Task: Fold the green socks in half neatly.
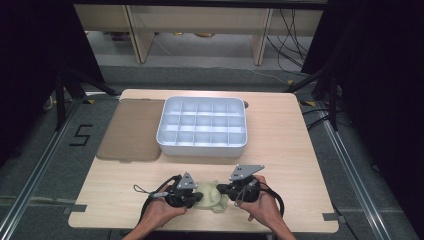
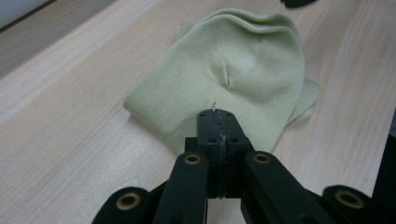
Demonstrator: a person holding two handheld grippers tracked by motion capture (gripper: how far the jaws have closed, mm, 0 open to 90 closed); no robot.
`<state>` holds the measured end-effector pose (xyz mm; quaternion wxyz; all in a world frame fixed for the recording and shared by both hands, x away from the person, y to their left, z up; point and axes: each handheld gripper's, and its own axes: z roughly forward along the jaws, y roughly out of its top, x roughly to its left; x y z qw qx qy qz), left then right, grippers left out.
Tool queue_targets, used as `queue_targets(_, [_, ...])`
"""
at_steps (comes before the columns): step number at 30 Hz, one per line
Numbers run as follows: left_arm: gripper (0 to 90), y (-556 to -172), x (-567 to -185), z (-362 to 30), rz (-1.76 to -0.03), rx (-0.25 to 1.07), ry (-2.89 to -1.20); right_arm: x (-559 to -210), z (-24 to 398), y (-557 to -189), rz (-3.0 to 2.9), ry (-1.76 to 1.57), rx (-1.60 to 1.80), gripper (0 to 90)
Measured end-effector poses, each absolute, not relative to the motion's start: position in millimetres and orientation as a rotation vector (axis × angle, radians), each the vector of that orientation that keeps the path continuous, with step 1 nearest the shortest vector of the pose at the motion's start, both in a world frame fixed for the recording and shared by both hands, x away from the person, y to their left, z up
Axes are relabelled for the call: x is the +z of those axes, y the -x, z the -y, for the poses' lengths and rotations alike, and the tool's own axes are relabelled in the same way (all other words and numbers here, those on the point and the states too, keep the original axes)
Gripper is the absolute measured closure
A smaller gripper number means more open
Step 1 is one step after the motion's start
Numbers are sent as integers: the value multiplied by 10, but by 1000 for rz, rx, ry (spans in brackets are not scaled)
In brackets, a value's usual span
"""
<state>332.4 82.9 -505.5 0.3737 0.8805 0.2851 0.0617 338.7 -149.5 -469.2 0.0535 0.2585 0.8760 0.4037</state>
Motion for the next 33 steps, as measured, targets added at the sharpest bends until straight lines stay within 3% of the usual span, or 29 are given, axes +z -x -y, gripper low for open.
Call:
queue_targets(11, [887,-3322,-5065,-839,-735,157,-2246,-4947,1457,-3414,-2723,-829,1012,900])
queue_targets(24, [876,-3312,-5059,-826,-723,180,-2254,-4753,1493,-3389,-2646,-789,1028,900])
queue_targets(33, [868,-3312,-5053,-828,-716,197,-2259,-4898,1311,-3638,-2647,-791,1025,900])
